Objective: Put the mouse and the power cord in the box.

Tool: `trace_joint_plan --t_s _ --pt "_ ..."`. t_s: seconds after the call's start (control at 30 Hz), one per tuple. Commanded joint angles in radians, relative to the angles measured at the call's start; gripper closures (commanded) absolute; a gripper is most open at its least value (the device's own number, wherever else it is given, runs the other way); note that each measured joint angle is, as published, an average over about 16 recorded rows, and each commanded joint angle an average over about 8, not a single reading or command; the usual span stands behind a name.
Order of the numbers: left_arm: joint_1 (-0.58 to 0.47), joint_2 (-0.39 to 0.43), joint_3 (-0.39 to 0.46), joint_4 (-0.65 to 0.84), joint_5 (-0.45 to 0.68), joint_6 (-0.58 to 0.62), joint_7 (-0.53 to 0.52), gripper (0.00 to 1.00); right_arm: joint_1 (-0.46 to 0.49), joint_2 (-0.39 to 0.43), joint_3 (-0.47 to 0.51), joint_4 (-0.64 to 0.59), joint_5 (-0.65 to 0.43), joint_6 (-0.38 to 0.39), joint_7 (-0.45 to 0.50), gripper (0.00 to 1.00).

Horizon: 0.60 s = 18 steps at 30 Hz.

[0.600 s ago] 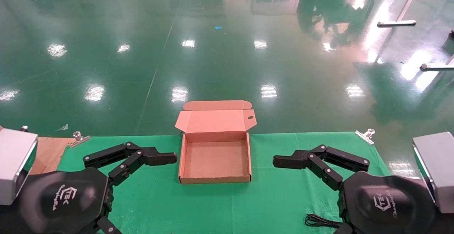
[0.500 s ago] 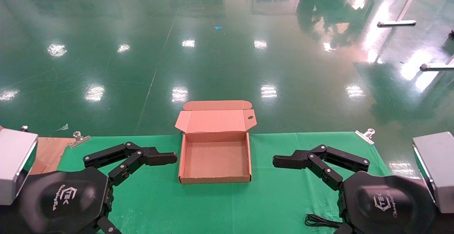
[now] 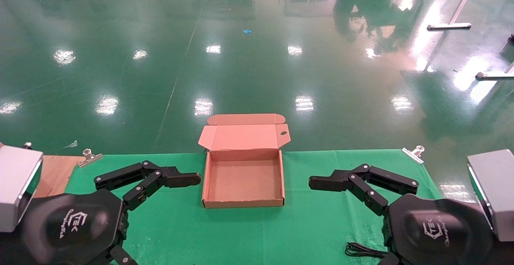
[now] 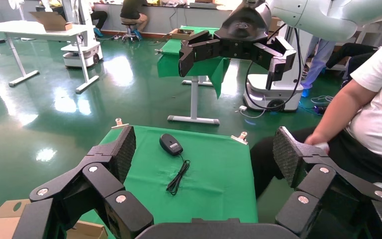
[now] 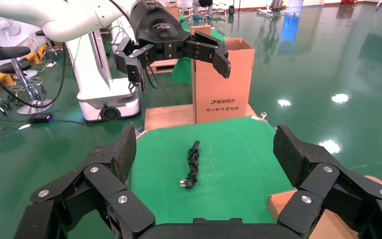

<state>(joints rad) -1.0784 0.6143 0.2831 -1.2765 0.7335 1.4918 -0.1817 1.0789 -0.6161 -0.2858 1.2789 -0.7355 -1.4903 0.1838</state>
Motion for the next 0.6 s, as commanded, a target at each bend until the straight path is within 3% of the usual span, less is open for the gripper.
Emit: trace_joint_plan --t_s 0.03,0.6 --pt "0.0 0.0 0.0 0.0 0.0 0.0 0.0 0.0 0.0 0.0 0.0 0.0 0.0 0.0 0.0 0.0" --pt "0.0 0.0 0.0 0.0 0.0 0.0 0.0 0.0 0.0 0.0 0.0 0.0 0.0 0.0 0.0 0.0"
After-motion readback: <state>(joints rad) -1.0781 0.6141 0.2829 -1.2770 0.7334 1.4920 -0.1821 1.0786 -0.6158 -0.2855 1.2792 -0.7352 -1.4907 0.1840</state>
